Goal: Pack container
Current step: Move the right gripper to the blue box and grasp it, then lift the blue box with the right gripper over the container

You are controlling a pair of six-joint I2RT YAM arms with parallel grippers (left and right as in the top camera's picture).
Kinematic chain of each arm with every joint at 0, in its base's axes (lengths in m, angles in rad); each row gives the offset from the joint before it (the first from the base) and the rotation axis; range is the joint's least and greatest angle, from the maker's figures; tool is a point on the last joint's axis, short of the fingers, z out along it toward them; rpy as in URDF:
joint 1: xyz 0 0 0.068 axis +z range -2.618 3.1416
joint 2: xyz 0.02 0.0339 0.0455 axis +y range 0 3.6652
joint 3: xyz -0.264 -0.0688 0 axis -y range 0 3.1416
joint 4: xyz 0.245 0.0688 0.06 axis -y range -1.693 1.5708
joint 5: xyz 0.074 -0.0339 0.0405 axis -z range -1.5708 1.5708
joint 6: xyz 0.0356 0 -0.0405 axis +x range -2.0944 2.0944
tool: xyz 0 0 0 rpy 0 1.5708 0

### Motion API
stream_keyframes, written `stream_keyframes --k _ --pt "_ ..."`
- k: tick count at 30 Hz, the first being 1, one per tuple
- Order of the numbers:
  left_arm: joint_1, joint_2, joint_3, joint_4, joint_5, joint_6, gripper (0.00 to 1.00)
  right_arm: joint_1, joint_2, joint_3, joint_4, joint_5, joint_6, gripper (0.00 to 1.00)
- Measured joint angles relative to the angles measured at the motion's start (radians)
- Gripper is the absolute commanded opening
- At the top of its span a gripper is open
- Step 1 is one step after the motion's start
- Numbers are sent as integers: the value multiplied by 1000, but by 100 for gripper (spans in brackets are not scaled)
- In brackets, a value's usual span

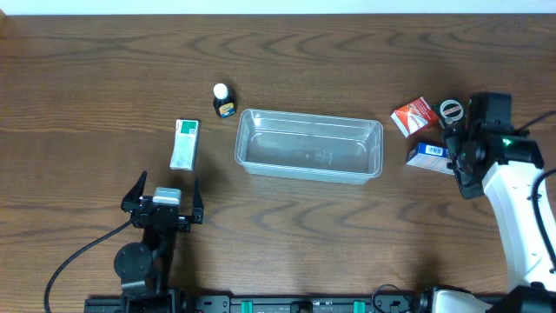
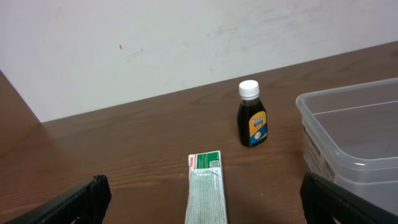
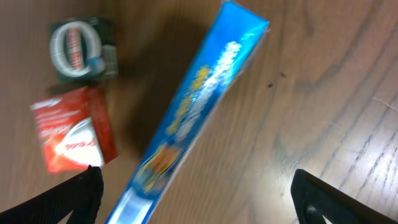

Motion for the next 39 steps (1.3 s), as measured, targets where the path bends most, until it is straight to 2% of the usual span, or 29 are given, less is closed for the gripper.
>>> stream_keyframes --k 8,11,14,15,19,29,35,39 --pt "0 0 0 0 0 0 98 -45 0 -116 209 -25 -19 89" --pt "0 0 0 0 0 0 98 -45 10 -146 277 -42 -32 84" --pt "0 0 0 0 0 0 98 -45 43 -156 317 -61 -50 71" --pt "0 0 0 0 0 0 98 -45 56 -156 327 -70 -57 63" --pt "0 0 0 0 0 0 98 -45 101 -160 336 -98 -72 45" --pt "0 0 0 0 0 0 98 -45 105 -163 342 -136 -253 14" --pt "0 0 0 0 0 0 98 -45 101 -163 343 -188 -407 4" --pt "0 0 0 0 0 0 98 -45 69 -162 335 -222 -508 4"
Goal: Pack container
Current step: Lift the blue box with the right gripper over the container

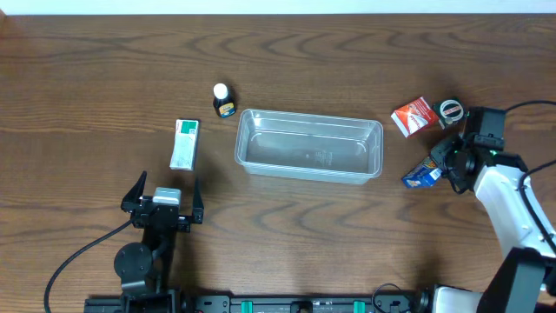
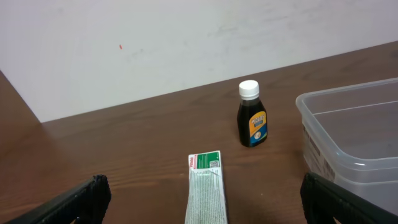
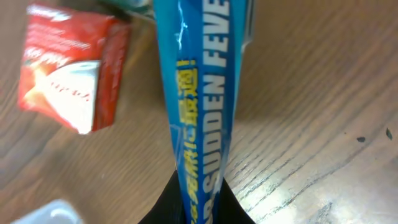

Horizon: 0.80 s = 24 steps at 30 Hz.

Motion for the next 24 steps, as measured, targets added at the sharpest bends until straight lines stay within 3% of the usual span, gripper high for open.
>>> stream_keyframes --k 6,13,19,24 --pt "0 0 0 0 0 0 98 0 -133 20 -6 -81 -135 1" --pt "0 0 0 0 0 0 98 0 -312 45 83 -333 -341 1" --pt "0 0 0 0 0 0 98 61 -370 51 121 -581 -647 1" --pt "0 0 0 0 0 0 98 195 -370 51 105 -623 -917 1"
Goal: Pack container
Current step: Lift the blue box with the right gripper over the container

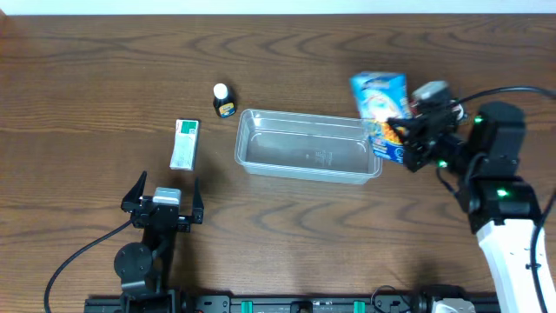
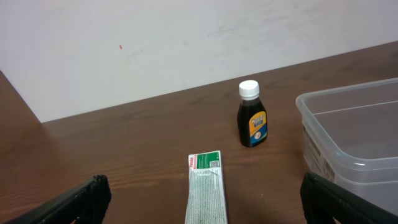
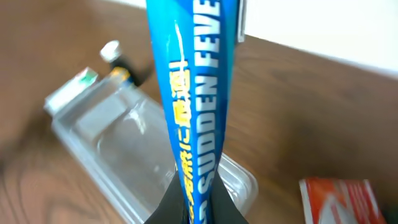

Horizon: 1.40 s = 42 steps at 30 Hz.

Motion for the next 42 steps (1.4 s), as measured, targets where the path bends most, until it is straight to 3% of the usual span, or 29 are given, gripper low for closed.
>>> stream_keyframes --k 12,16,26,42 --pt "0 0 0 0 0 0 98 367 6 0 -3 281 -639 1" --pt "0 0 0 0 0 0 98 441 35 0 5 390 -765 1" --pt "0 0 0 0 0 0 98 463 201 0 20 578 -835 1" --pt "0 0 0 0 0 0 98 467 325 0 64 626 -760 1"
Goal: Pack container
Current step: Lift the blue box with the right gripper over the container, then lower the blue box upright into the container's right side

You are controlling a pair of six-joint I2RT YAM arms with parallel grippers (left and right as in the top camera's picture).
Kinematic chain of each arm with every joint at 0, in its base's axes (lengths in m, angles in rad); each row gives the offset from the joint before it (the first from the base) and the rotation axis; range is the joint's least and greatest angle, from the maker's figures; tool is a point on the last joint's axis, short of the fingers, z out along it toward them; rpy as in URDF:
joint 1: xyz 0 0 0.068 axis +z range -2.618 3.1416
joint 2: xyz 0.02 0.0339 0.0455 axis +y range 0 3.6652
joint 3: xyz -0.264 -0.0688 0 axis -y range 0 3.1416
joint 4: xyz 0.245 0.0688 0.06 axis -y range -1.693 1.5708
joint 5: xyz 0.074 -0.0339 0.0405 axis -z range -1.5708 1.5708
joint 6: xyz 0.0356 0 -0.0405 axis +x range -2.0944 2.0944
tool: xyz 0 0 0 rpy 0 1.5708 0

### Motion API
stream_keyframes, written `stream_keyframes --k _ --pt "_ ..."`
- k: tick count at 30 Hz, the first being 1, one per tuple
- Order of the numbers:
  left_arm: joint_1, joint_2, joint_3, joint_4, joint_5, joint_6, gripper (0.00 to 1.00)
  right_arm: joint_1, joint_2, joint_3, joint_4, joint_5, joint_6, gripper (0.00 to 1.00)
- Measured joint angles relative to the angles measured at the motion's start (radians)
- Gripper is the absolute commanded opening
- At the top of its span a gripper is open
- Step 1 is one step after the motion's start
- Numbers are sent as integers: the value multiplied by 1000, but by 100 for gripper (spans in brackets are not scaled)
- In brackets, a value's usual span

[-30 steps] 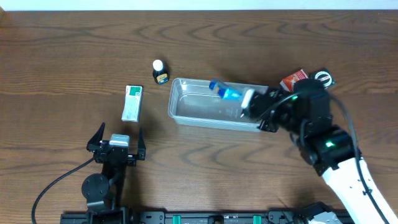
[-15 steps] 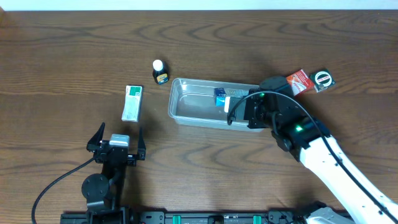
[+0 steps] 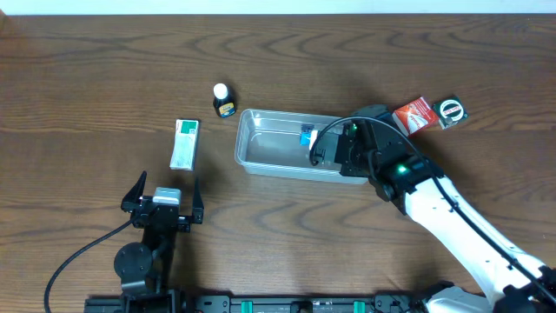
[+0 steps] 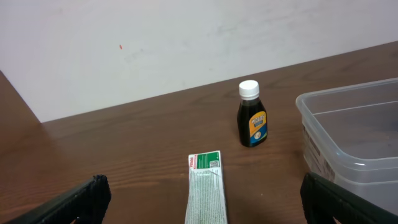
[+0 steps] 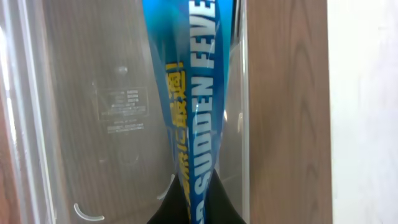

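A clear plastic container (image 3: 261,148) sits mid-table. My right gripper (image 3: 323,149) reaches into its right half, shut on a blue box (image 5: 193,106) that lies inside the container (image 5: 74,112); overhead only a bit of blue box (image 3: 307,136) shows. A green-and-white packet (image 3: 184,143) and a small dark bottle (image 3: 223,100) lie left of the container. My left gripper (image 3: 163,202) rests open near the front edge, with the packet (image 4: 206,190) and bottle (image 4: 251,114) ahead of it.
A red packet (image 3: 413,116) and a roll of tape in a dark pack (image 3: 451,110) lie right of the container. The container's near corner (image 4: 348,137) shows at the right of the left wrist view.
My right gripper has moved left and down with the blue box, from above the container's right end to inside the container. The left arm has not moved.
My right gripper stood open over the blue box beside the red packet and tape. Then it was shut on the box on the table. Then it held the box raised by the container's right end, and now the box is inside the container.
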Motion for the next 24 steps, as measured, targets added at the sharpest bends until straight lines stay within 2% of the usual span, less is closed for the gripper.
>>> stream_keyframes --k 24 --pt "0 0 0 0 0 0 98 0 123 0 56 -3 5 2"
